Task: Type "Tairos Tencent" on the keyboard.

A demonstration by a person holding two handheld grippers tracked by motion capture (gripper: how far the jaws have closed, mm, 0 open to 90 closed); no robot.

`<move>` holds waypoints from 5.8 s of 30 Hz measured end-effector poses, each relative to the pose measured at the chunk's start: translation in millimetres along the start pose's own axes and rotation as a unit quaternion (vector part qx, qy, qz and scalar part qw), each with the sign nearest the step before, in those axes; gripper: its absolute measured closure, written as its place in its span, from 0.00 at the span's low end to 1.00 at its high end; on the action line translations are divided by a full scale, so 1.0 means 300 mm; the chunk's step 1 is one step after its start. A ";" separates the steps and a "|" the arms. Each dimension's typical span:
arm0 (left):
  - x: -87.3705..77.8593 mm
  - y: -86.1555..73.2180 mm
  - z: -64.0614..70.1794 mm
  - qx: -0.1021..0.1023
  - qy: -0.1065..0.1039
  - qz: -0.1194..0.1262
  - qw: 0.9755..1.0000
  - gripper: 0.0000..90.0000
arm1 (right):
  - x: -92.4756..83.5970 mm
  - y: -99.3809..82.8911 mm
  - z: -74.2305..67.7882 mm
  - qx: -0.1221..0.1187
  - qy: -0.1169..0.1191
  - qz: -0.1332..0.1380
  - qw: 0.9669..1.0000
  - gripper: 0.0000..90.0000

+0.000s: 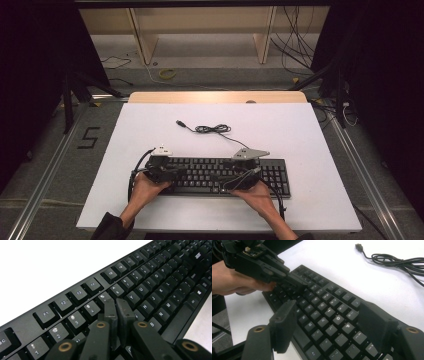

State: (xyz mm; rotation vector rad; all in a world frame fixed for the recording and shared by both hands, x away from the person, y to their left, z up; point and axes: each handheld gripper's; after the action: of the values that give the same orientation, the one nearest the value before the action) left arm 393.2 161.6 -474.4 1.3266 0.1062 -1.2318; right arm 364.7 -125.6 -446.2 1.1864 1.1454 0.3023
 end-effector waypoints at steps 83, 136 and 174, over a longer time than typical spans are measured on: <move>-0.175 -0.081 -0.024 -0.050 -0.055 0.103 0.992 0.32 | 0.139 0.009 0.016 -0.019 -0.023 -0.070 0.997 0.98; -0.169 -0.105 -0.035 -0.051 -0.044 0.096 0.993 0.34 | 0.138 -0.004 0.031 -0.008 -0.018 -0.069 0.997 0.97; -0.141 -0.092 -0.046 -0.041 -0.007 0.069 0.997 0.70 | 0.050 0.017 -0.013 0.001 0.014 -0.020 1.000 0.41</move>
State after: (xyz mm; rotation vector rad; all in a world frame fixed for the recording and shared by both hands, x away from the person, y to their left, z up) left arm 363.5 204.1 -468.7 1.2325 0.0540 -1.1080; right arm 370.0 -110.5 -449.8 1.1619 1.1924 0.2874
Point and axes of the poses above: each handheld gripper's, and its own axes: x roughly forward along the jaws, y roughly out of its top, z roughly to its right, and after that the axes turned 10 degrees about -x, right-handed
